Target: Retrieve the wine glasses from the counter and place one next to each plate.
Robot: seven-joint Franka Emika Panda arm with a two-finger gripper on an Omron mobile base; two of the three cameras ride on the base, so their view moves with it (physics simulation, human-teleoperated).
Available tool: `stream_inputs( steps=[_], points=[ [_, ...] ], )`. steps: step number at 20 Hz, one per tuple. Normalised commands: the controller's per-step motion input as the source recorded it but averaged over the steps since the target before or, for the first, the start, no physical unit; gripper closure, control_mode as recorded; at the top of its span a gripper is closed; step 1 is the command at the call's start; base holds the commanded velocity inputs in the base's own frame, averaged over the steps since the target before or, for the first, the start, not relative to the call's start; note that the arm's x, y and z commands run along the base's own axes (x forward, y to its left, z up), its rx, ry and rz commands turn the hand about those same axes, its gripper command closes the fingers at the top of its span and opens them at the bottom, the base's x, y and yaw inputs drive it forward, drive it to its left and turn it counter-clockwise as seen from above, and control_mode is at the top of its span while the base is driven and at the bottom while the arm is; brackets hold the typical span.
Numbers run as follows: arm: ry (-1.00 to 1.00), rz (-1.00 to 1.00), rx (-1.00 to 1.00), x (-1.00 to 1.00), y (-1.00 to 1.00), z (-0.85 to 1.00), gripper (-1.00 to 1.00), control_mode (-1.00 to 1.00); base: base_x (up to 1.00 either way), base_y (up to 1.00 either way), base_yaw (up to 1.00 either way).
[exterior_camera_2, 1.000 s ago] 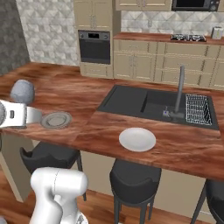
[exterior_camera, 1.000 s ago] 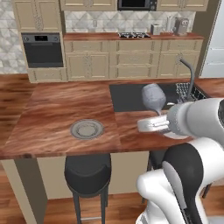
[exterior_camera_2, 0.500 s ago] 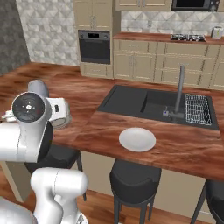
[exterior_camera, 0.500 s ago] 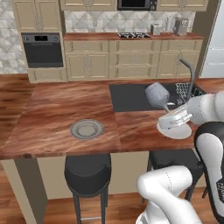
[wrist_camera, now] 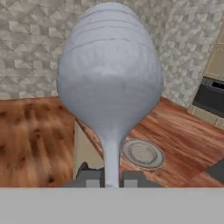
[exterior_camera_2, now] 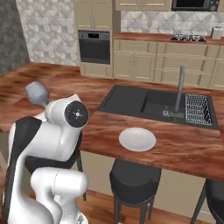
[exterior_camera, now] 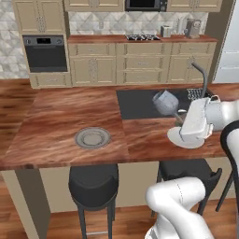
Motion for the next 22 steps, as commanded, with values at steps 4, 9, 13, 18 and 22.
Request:
stream_inputs(
  steps=[4, 9, 13, 18, 22],
  points=[
    [-0.23, 0.21, 0.04, 0.40, 0.08, -0.50, 1.00, -1.00, 0.00, 0.00, 0.00],
    [-0.12, 0.11, 0.32, 0.48, 0.21, -0.46, 1.00, -1.00, 0.00, 0.00, 0.00],
    [-0.09, 0.11, 0.62, 0.46, 0.18, -0.34, 1.00, -1.00, 0.00, 0.00, 0.00],
    [-0.17, 0.13, 0.58, 0.48, 0.26, -0.22, 1.00, -1.00, 0.00, 0.00, 0.00],
    [-0.20, 0.14, 0.46, 0.59, 0.54, -0.20, 1.00, -1.00, 0.00, 0.00, 0.00]
  ],
)
